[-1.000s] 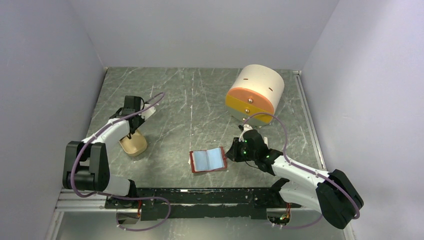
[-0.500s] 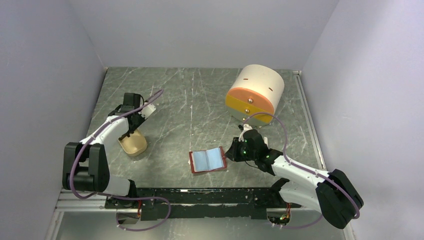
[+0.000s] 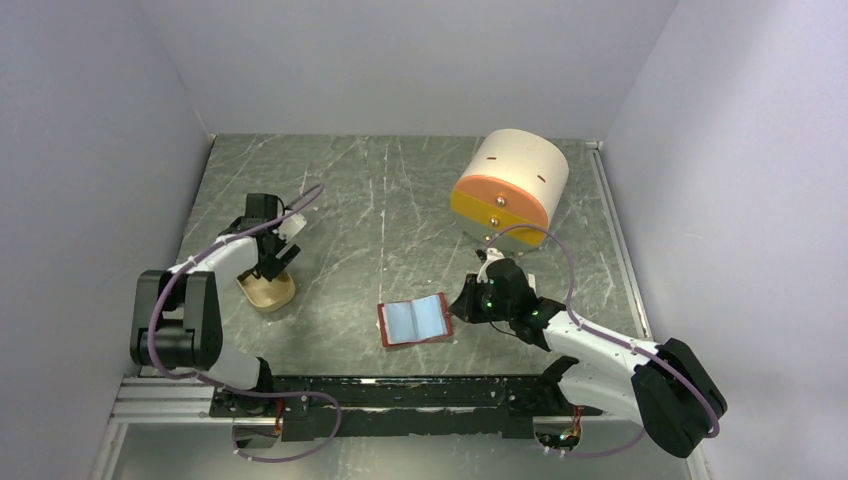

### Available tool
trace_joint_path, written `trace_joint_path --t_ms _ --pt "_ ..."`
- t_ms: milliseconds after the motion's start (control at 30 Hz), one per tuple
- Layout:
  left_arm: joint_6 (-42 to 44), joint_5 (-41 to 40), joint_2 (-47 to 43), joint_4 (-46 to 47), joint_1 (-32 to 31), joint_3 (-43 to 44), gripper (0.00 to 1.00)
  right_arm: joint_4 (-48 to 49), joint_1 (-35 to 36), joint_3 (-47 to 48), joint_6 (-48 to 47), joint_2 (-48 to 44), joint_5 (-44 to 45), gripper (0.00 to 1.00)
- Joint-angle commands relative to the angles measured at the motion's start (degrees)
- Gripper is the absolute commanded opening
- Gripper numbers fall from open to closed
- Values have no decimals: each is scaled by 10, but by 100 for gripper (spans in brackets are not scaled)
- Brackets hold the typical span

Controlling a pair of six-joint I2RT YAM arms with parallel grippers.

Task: Put the credit cards into the card holder
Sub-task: Pick up the credit card from the storage box.

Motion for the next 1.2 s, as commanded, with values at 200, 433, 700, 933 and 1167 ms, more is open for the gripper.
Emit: trace_joint_path --t_ms 200,433,700,933,1167 --pt "22 -29 47 39 7 35 80 -11 -10 9 -13 -10 0 16" --pt "23 -5 20 -1 7 54 56 -3 -10 7 -10 -7 -7 16" --pt "26 -8 10 -24 7 69 39 4 -10 1 -8 -3 -13 16" --pt "34 -25 3 -23 7 71 56 17 -10 -6 -3 3 -20 16" --pt "35 -28 5 -23 7 72 52 14 -11 -7 -5 1 -16 16"
